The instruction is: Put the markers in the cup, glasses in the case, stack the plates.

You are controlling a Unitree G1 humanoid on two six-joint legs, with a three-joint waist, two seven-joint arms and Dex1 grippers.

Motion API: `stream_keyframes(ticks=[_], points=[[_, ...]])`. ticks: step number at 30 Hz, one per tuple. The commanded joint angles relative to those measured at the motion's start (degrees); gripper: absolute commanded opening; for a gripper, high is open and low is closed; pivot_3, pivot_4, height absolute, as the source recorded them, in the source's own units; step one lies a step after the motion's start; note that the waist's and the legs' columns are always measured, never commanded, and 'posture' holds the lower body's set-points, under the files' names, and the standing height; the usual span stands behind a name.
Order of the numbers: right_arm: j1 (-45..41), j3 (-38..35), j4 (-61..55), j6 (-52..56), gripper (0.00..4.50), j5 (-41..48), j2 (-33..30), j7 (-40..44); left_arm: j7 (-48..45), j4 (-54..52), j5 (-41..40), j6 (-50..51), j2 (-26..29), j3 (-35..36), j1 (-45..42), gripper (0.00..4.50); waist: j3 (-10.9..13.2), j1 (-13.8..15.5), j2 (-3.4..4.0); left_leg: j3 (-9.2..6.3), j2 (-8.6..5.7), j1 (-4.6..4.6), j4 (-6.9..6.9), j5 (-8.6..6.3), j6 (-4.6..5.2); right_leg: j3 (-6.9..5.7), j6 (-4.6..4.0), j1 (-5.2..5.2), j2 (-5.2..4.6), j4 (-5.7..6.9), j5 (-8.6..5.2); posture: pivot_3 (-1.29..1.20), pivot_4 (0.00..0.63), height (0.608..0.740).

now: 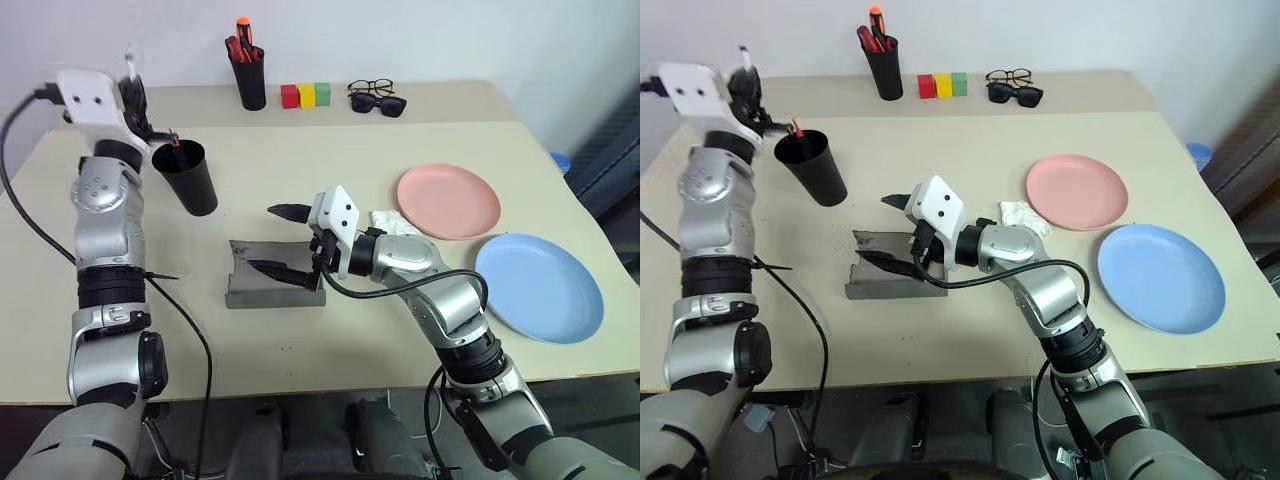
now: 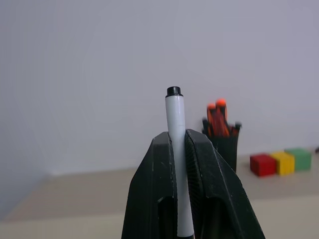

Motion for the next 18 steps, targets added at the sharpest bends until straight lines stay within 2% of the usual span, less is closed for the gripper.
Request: stream_keyframes(ticks=[1,5,8,11,15,18], points=[[-0.1,-0.5,-2.3,-0.9,4.50,0.1,0.3,-0.8,-1.2,3.2,0.7,-5.2,0.2,-0.3,-0.9,0.04,0.0,0.0,0.00,0.00,0.00,0.00,0.00,0.00,0.00,0.00,0.00,0.00,-0.01,0.00,0.00,0.00,0.150,0.740],[0.2,-0.5,-3.0,-0.8,4.50,0.4,0.2,-1.2,-2.5,6.5,-0.4,-7.0,-0.8,-0.2,-1.5,0.04,0.0,0.1,0.00,0.00,-0.01,-0.01,0.00,0.00,0.00,0.00,0.00,0.01,-0.02,-0.02,0.00,0.00,0.150,0.740],[0.1,-0.5,-3.2,-0.6,4.50,0.6,0.2,-1.3,-2.4,8.1,0.8,-8.3,-1.1,-1.2,-1.8,1.14,0.0,0.1,0.00,0.00,-0.01,-0.01,0.01,0.00,0.00,0.00,0.00,0.01,-0.02,-0.02,0.00,0.00,0.150,0.740],[-0.2,-0.6,-3.1,-0.6,4.50,0.6,0.0,-1.1,-2.7,7.4,0.0,-8.5,-1.3,-0.9,-1.8,2.64,0.0,0.1,0.00,0.00,-0.01,-0.01,0.02,0.00,0.00,0.00,0.00,0.02,-0.03,-0.02,0.00,0.00,0.150,0.740],[-0.3,-0.8,-3.0,-0.6,4.50,0.6,-0.4,-0.9,-6.8,1.2,-5.0,-5.8,-1.6,0.2,0.1,2.64,0.0,0.1,0.00,-0.01,-0.01,-0.01,0.02,0.00,0.00,0.00,0.00,0.02,-0.02,-0.01,0.00,0.00,0.150,0.740],[-0.3,-1.6,-3.0,-0.7,4.50,0.8,-1.5,-0.5,-16.5,-10.7,-11.8,3.6,-0.6,-1.9,5.1,2.64,0.0,-0.1,0.00,0.00,0.00,-0.01,0.00,0.00,0.00,0.01,0.00,0.02,-0.03,-0.02,0.00,0.00,0.150,0.740]])
